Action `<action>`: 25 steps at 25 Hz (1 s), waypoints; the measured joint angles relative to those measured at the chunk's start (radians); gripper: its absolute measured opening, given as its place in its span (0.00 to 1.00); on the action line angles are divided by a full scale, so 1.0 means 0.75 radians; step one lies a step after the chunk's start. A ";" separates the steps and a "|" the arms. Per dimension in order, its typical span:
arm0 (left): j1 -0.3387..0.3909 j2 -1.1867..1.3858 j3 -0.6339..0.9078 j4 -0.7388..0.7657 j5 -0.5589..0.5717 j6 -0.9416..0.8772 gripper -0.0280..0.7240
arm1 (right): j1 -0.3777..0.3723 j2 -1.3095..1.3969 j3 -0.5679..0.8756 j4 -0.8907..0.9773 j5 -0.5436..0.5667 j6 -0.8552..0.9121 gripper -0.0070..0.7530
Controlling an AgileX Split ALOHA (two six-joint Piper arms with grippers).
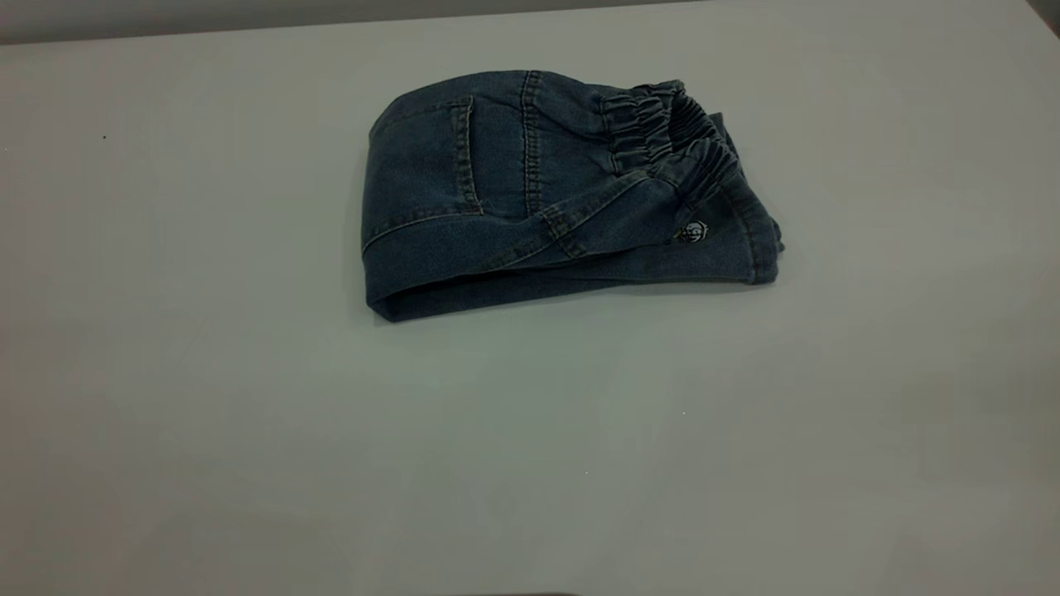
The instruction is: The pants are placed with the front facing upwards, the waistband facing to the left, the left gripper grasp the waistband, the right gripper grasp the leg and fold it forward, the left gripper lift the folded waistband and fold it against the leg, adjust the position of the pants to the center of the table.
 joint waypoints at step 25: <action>0.000 0.000 0.000 -0.069 0.086 -0.076 0.58 | 0.000 0.000 0.001 0.000 -0.003 0.000 0.48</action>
